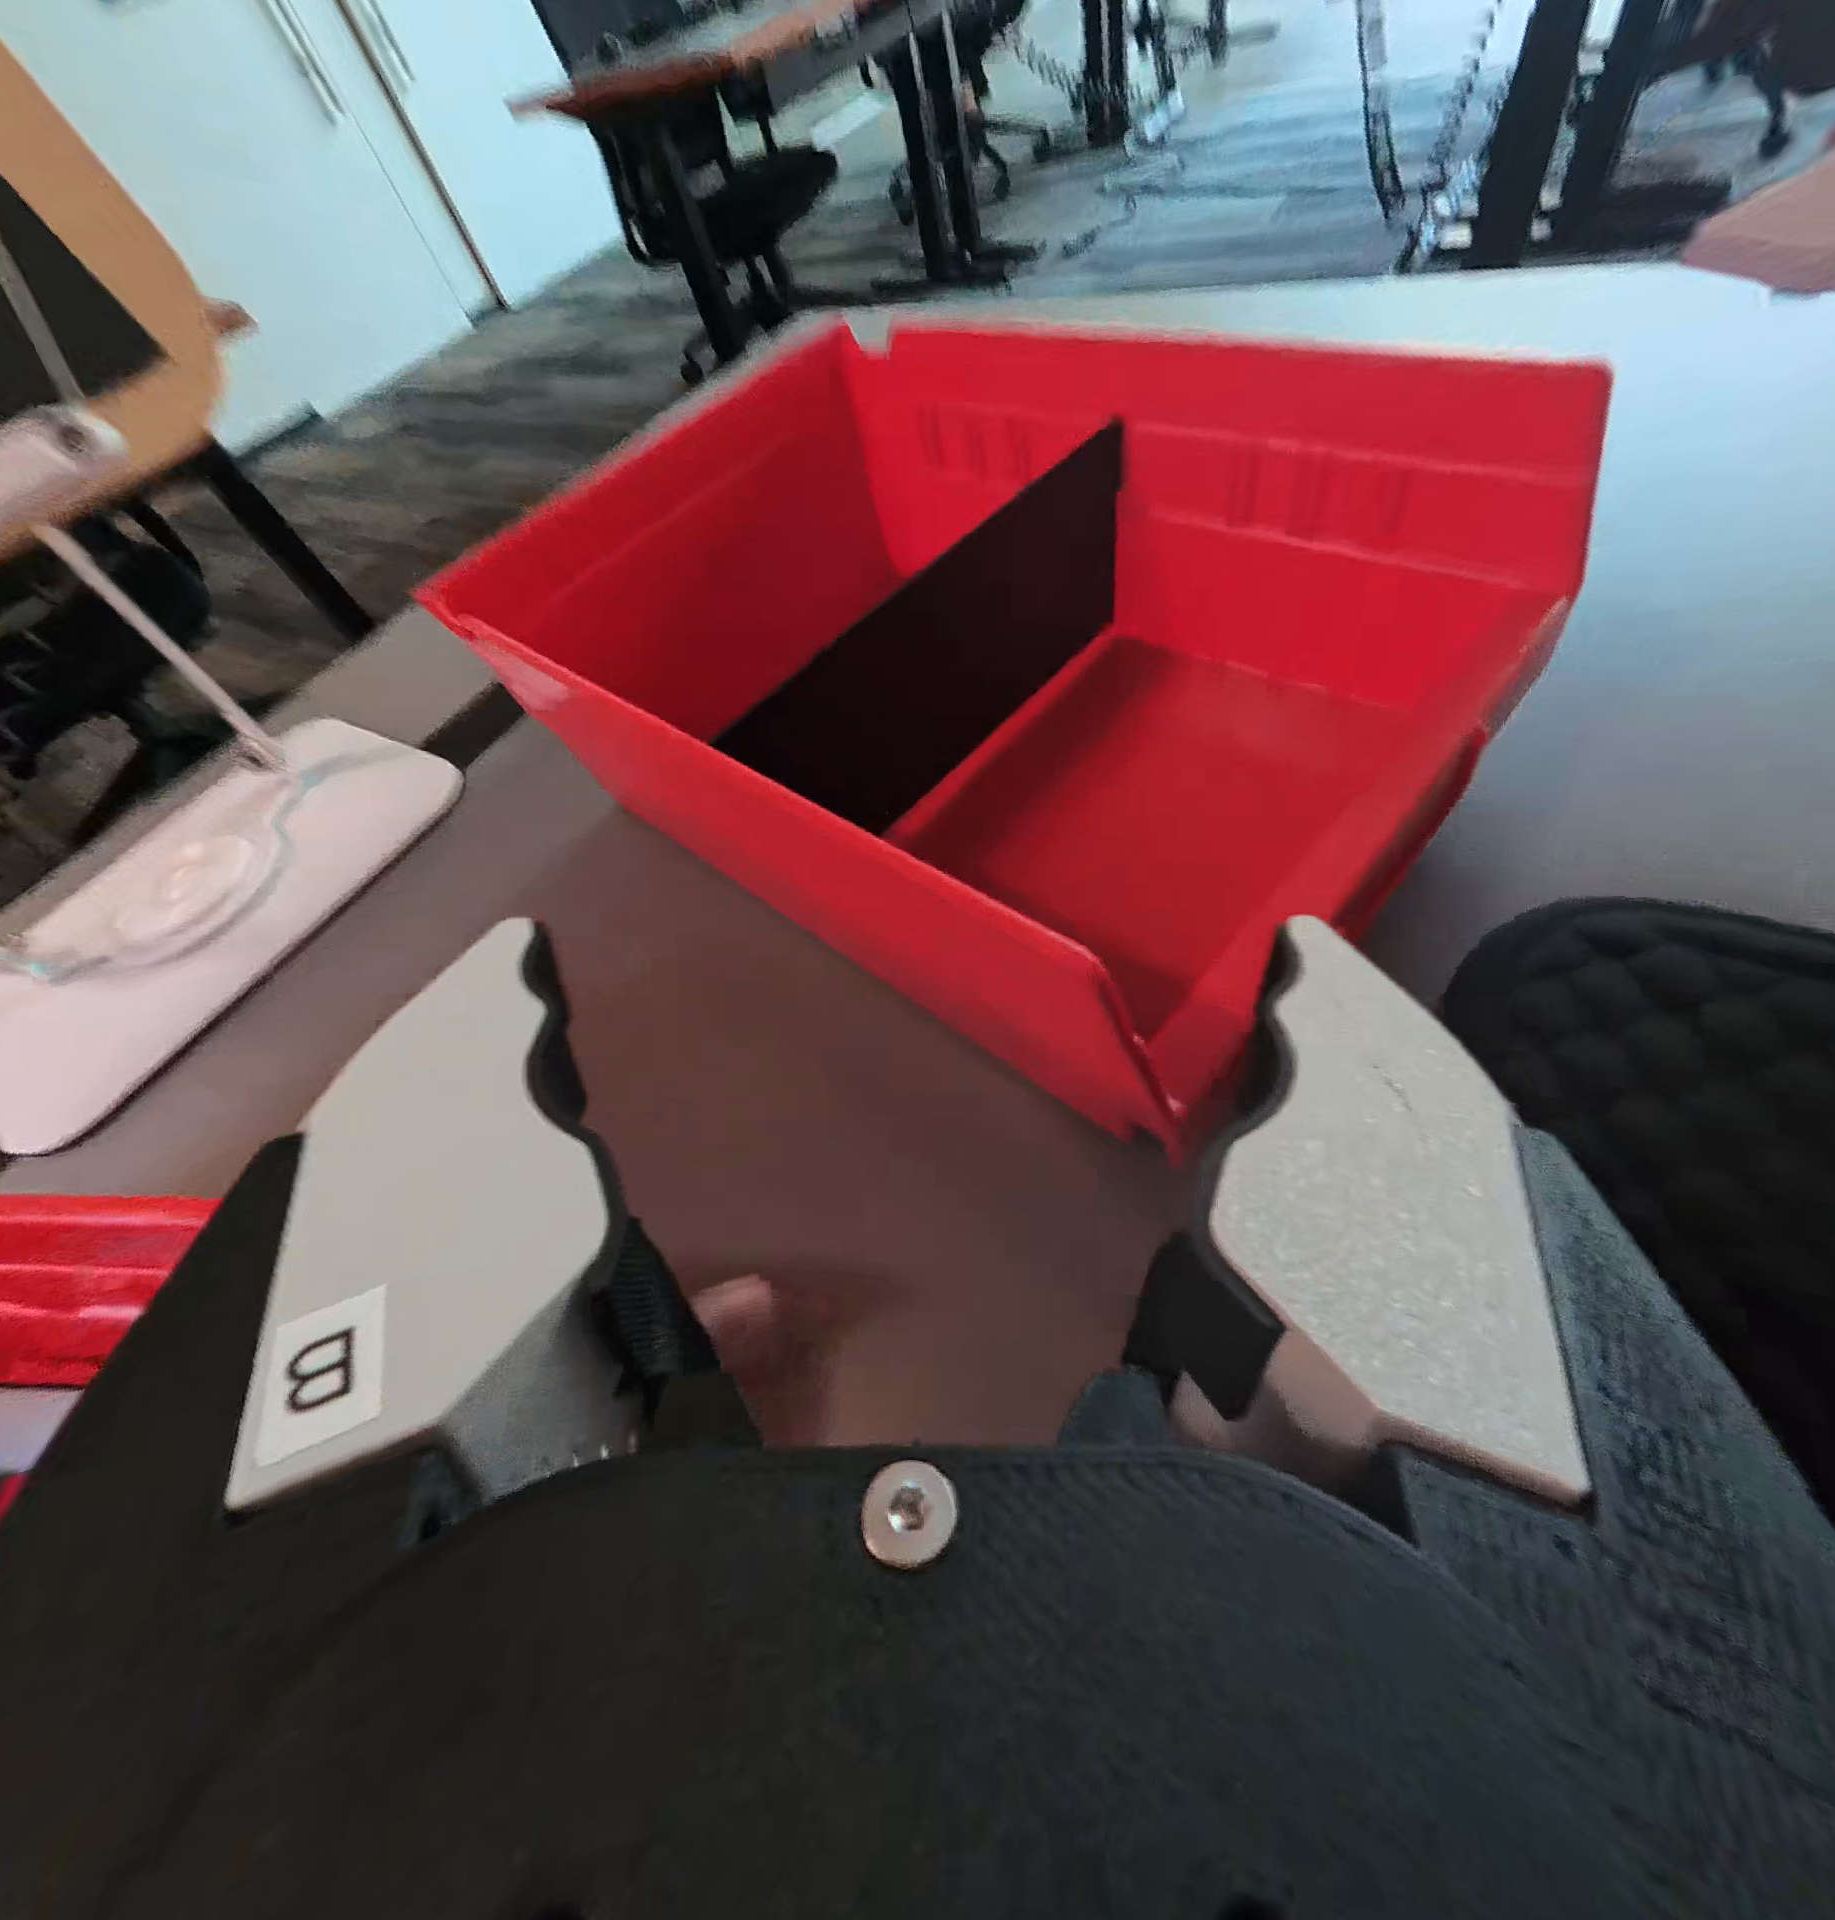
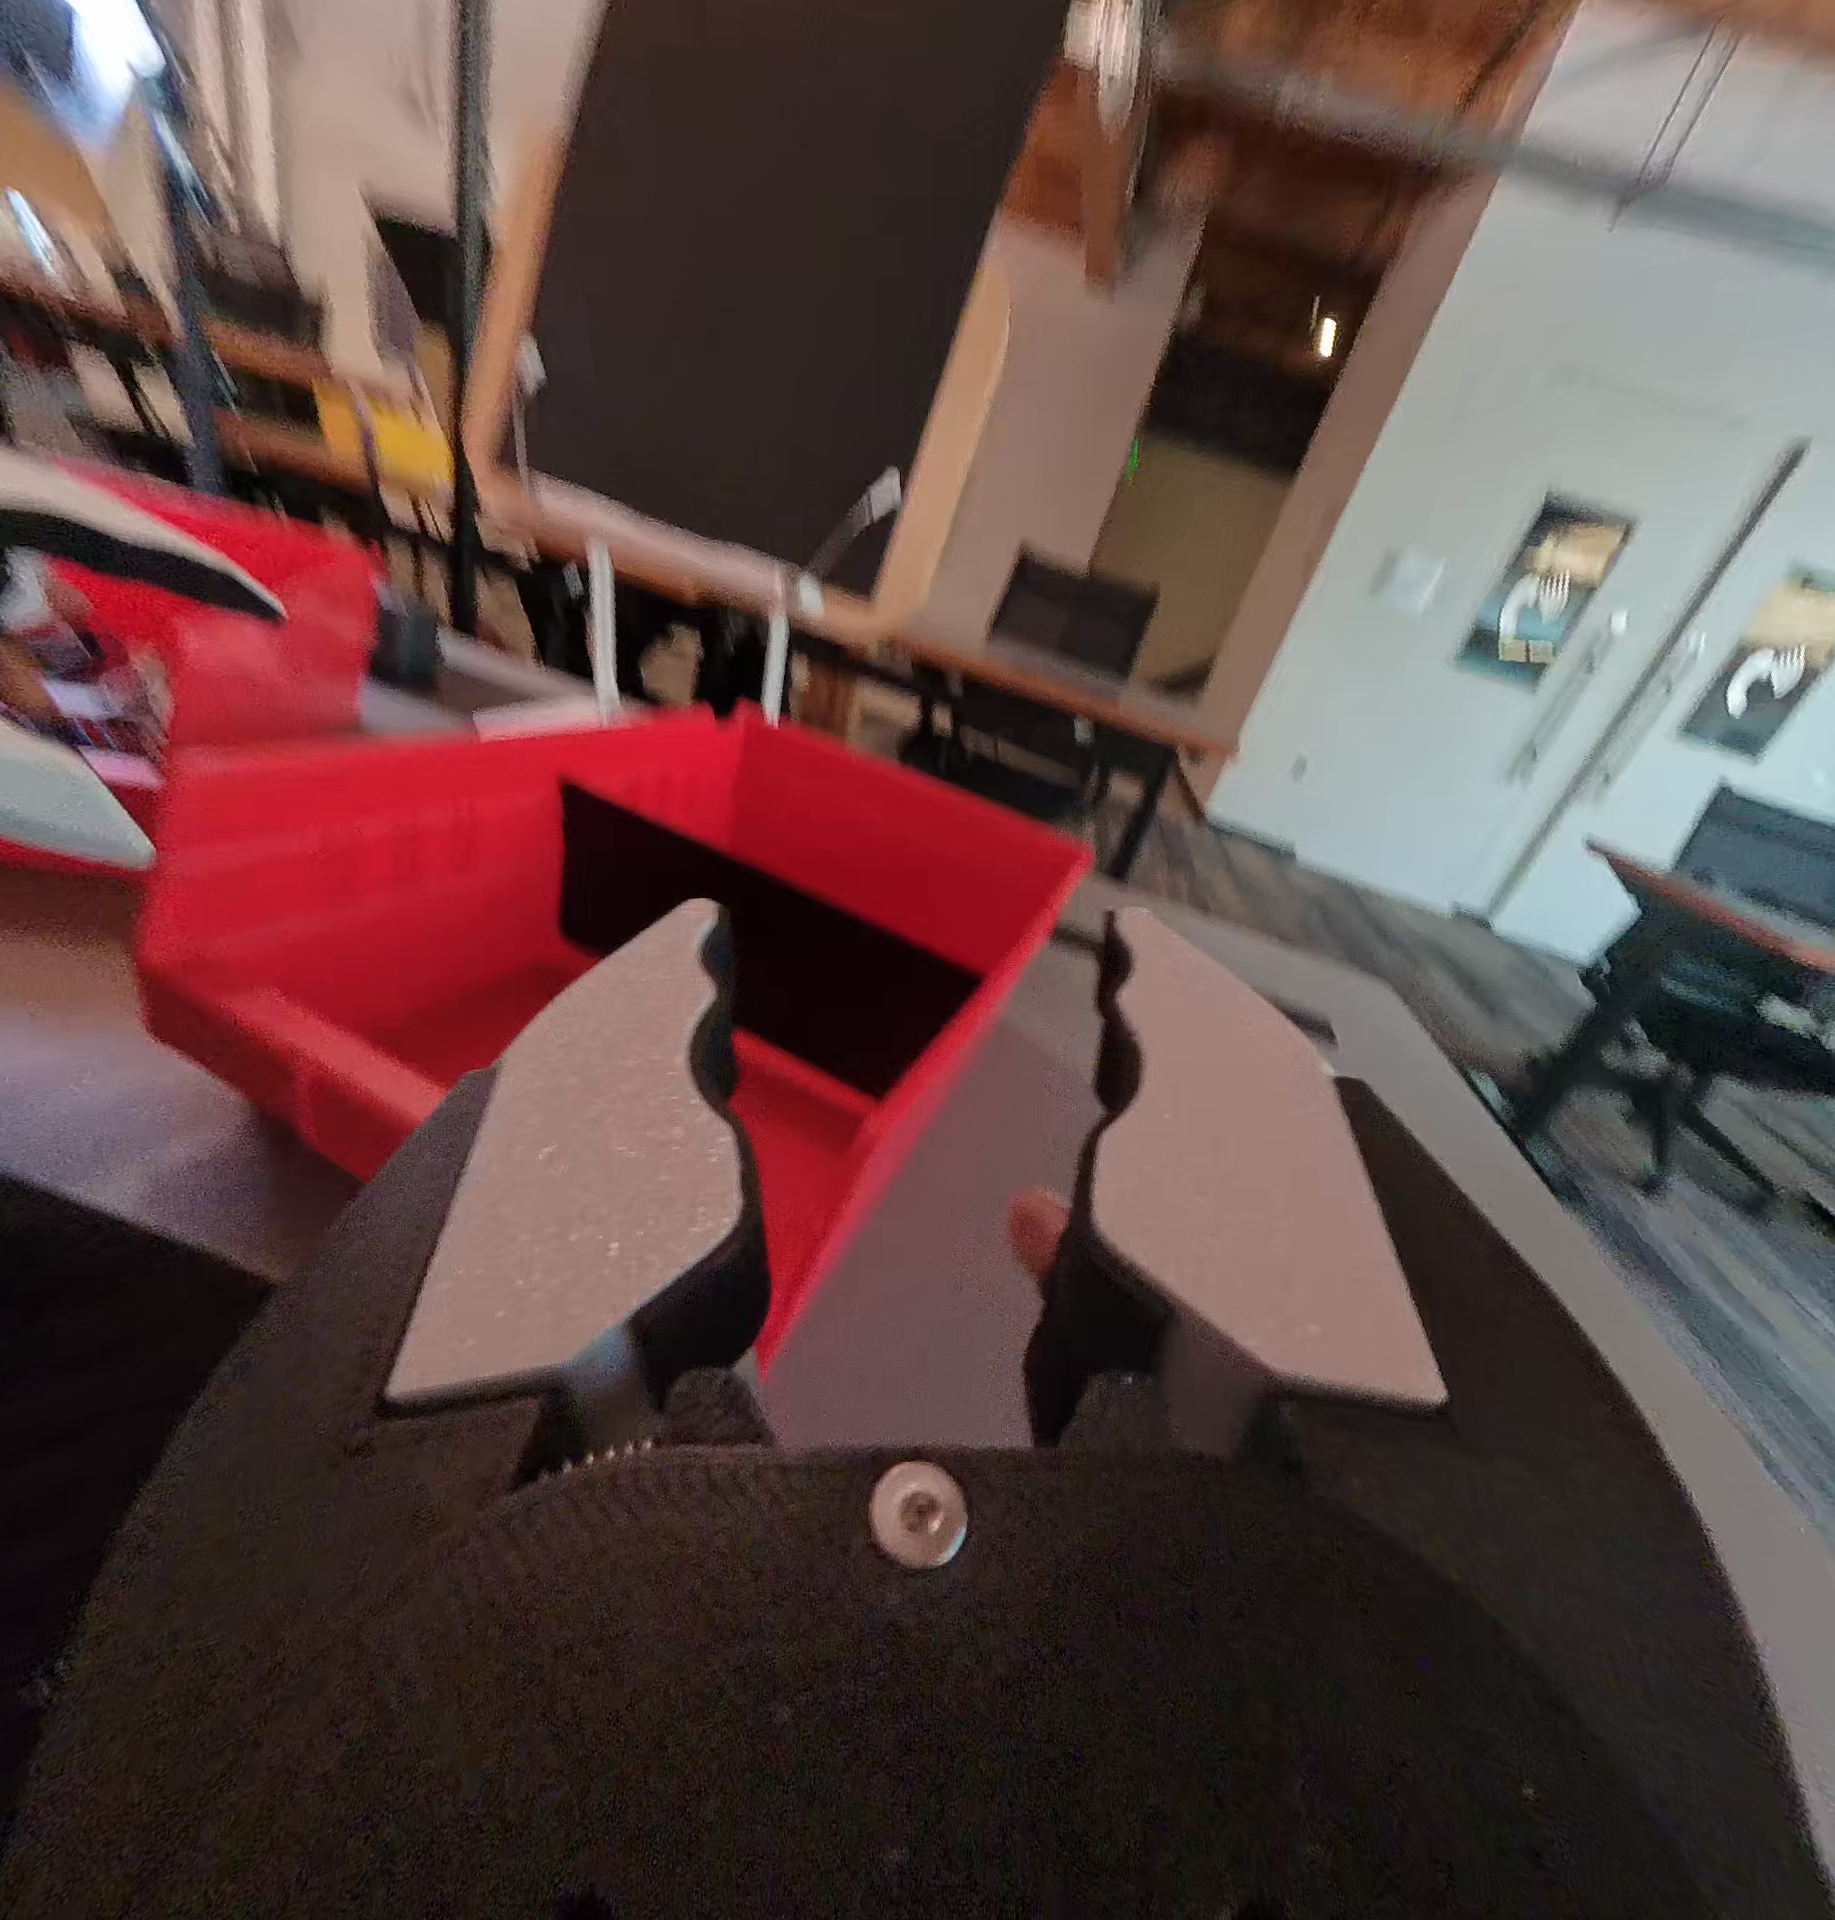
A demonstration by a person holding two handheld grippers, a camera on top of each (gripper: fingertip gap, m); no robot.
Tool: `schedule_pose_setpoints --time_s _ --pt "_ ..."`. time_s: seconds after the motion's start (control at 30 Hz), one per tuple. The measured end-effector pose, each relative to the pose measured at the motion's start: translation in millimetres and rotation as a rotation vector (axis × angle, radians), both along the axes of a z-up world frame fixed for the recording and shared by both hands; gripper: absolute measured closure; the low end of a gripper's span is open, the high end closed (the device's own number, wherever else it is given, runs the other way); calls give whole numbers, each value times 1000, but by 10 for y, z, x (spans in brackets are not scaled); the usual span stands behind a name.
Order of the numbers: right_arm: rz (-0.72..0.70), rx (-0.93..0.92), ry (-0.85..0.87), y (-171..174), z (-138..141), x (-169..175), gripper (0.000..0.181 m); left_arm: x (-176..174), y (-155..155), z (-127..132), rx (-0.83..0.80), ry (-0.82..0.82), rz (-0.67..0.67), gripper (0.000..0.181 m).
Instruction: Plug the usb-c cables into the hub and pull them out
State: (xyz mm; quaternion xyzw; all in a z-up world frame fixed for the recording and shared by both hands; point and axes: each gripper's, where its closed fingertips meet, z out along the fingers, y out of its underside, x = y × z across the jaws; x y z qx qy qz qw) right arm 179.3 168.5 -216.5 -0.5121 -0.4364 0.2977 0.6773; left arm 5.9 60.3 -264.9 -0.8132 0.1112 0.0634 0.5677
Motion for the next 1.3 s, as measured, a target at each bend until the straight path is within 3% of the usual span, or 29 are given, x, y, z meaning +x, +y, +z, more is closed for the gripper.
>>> schedule_pose_setpoints --time_s 0.13,0.2,0.3,0.37,0.43,0.53,0.6,0.7,0.83,0.93,1.03,1.13,1.3 --pt "196 -3 277 -278 418 32 60 -132 -245 426 209 71 57 38" --pt "267 -57 343 -378 526 10 39 -184 -418 636 312 91 76 37" --pt "272 -50 350 -455 590 -51 36 -221 -718 955 500 134 78 38" --pt "278 -17 292 -536 566 -131 36 -252 -895 1025 538 200 69 38" --pt "352 -18 189 -711 467 -252 41 -325 -996 845 405 256 64 39" --pt "528 -51 -73 -1120 153 -407 99 -469 -1157 341 73 268 80 43" --pt "610 -96 -205 -1350 -8 -516 103 -512 -1263 135 -46 213 96 62" --pt "538 -89 -410 -1376 -346 -747 111 -521 -1277 -57 -110 106 98 81" --pt "384 -53 -709 -1260 -969 -982 115 -716 -1298 -471 -334 150 174 92" --pt "193 32 -757 -1041 -1137 -1132 125 -834 -1255 -651 -407 201 186 97" --pt "94 88 -788 -926 -1233 -1185 126 -979 -1238 -744 -457 262 204 116" --pt "100 63 -792 -926 -1243 -1178 130 -1122 -1291 -728 -499 329 257 148" --pt "122 34 -788 -913 -1254 -1143 133 -1192 -1490 -735 -526 274 244 152"
